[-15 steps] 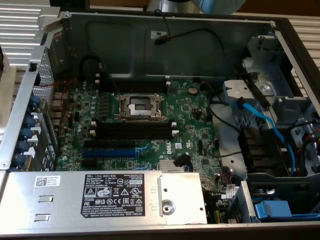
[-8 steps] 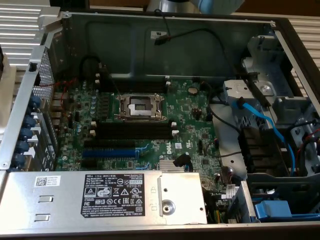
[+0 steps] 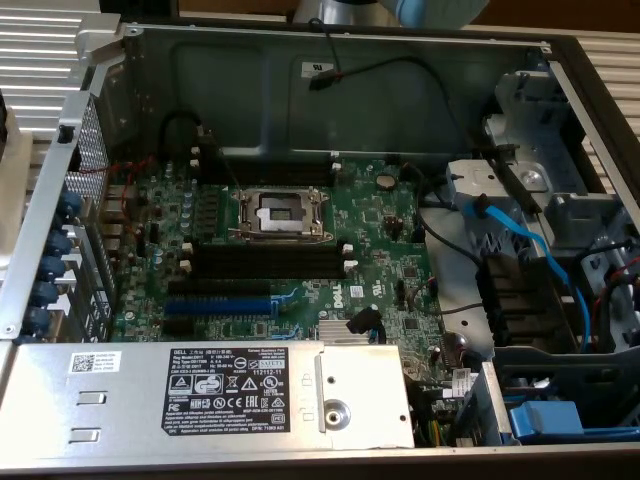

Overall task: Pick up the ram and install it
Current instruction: 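Reach for the ram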

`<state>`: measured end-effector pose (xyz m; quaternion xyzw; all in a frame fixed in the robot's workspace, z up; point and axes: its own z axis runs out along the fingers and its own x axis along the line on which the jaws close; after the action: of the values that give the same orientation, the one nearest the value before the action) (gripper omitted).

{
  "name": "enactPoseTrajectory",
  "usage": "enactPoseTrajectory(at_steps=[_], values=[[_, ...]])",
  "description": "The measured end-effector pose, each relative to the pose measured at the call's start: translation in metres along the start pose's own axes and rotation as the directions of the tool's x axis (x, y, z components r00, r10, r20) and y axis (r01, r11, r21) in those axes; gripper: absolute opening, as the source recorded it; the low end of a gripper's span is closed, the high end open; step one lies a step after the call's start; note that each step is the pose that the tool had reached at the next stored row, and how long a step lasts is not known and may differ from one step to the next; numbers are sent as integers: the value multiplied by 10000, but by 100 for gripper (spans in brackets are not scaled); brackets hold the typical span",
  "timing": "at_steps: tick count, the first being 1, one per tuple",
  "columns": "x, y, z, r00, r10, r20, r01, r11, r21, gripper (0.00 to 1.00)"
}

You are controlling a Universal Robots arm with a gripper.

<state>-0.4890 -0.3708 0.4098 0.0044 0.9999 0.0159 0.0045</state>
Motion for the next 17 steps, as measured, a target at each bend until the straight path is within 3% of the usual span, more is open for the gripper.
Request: enactPoseTrajectory(at_steps=[9, 13, 17], values=[[10, 4, -1, 10000, -22, -2, 22, 10000, 8, 10], [11, 5, 0, 9974, -724, -23, 724, 9974, 1, 10], [11, 4, 0, 9894, -1451, -45, 1451, 9894, -8, 10]])
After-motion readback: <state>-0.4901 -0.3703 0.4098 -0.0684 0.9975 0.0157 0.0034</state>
